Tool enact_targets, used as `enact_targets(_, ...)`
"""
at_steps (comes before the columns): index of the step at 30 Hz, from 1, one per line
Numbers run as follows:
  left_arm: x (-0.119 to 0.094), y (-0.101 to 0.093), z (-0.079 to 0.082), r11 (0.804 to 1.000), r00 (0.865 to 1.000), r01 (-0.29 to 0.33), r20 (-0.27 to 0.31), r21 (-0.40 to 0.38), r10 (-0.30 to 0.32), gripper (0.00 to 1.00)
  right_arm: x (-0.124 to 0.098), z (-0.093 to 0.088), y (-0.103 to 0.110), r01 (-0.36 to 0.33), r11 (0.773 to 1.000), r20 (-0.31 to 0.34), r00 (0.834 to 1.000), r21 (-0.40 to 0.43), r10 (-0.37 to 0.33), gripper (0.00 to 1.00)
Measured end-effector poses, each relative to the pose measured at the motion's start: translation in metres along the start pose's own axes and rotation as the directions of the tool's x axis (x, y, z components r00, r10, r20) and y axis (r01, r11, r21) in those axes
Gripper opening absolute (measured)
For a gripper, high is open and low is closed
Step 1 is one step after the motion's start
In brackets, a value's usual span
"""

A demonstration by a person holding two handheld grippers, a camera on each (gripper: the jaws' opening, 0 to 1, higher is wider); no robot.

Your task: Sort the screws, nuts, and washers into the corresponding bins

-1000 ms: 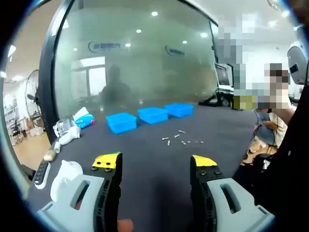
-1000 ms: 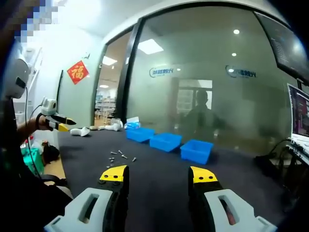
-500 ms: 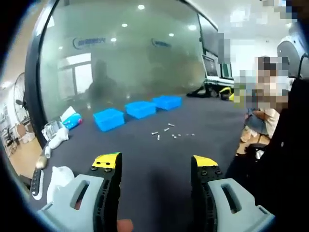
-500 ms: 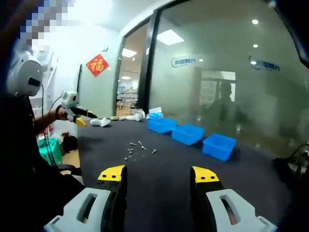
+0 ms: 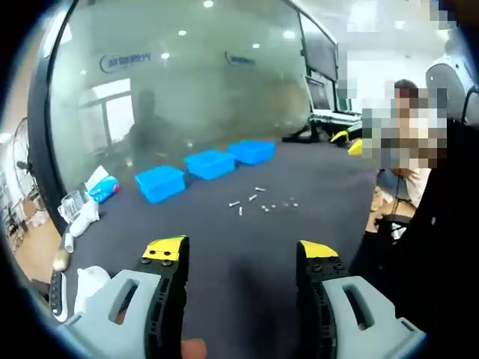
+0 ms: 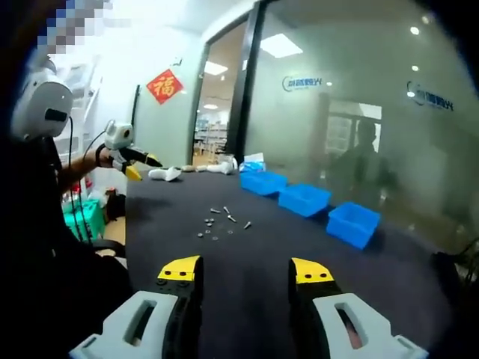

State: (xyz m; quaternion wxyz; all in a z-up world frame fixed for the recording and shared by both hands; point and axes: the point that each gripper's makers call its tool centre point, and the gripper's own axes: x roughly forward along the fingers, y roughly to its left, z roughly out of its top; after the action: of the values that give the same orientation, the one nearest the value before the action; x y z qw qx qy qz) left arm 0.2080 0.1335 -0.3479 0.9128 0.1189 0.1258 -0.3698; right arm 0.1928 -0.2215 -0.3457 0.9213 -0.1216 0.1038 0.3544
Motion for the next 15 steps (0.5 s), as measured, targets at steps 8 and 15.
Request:
enact_targets(8,0.005,0.006,0.0,1.0,1.0,-0.003,-0.009,0.0,0.003,0.55,0.013,0.005,0.0,-0.021,1.0,-0.022,1.0,-0.013,0.021,0.39)
enact_targets(15,0.01,0.006,-0.001,1.0,0.999,0.018,-0.038,0.014,-0.017,0.54,0.035,0.012,0.012,-0.102,0.995,-0.053,0.993,0.001,0.102,0.42)
